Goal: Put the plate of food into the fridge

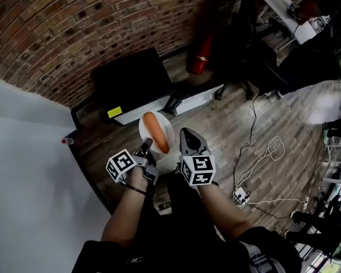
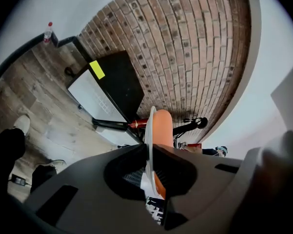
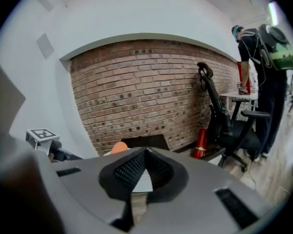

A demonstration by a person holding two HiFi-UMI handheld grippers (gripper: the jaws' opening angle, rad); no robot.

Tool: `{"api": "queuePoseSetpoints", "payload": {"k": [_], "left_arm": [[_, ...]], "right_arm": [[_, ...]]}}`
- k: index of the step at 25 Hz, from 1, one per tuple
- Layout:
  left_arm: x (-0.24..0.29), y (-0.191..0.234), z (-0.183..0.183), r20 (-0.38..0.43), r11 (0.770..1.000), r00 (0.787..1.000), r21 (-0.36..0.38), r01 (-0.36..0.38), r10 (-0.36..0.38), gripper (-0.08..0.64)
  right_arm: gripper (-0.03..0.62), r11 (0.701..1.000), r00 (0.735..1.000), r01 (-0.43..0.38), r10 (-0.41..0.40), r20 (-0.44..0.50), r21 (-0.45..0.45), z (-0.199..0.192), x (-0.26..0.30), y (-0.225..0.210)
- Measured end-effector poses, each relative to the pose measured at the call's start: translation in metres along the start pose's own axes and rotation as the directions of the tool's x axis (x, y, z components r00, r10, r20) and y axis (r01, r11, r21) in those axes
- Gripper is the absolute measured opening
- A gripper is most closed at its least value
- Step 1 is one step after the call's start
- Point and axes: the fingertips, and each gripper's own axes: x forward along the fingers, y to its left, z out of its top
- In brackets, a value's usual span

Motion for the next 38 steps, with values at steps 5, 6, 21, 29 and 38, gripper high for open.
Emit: {"api": "queuePoseSetpoints", "payload": {"k": [5,6,21,29,38], "left_arm": [[0.07,0.08,-0.007,0.01,1.0,1.0,-0.002,0.011,-0.011,0.026],[0.084,0.102,-0.006,0.011,1.0,1.0,0.002,0.008,-0.008,0.026],[0.273,0.429,0.089,0.214,0.998,0.976,-0.042,0.055,-0.045,0.028],[0.311,0.503,0.16,0.401,0.989,0.916,-0.121,0.089,-0.034,0.028],[0.334,0.526,0.223,0.489,0.99,0.872,-0.119,0.076,-0.008,0.028]], "right_arm": [[0.014,0.996,0.999,-0.037,0.039,0.029,-0.075,-0.072,0.072,-0.039],[0.014,0.996,0.999,-0.034,0.038,0.038,-0.081,-0.09,0.087,-0.047],[0.014,0.966,0.949,-0.174,0.217,0.23,-0.193,-0.285,0.313,-0.066],[0.014,0.922,0.936,-0.293,0.331,0.12,-0.253,-0.324,0.323,-0.032],[0.014,0.93,0.941,-0.298,0.324,0.096,-0.216,-0.329,0.318,-0.052]]}}
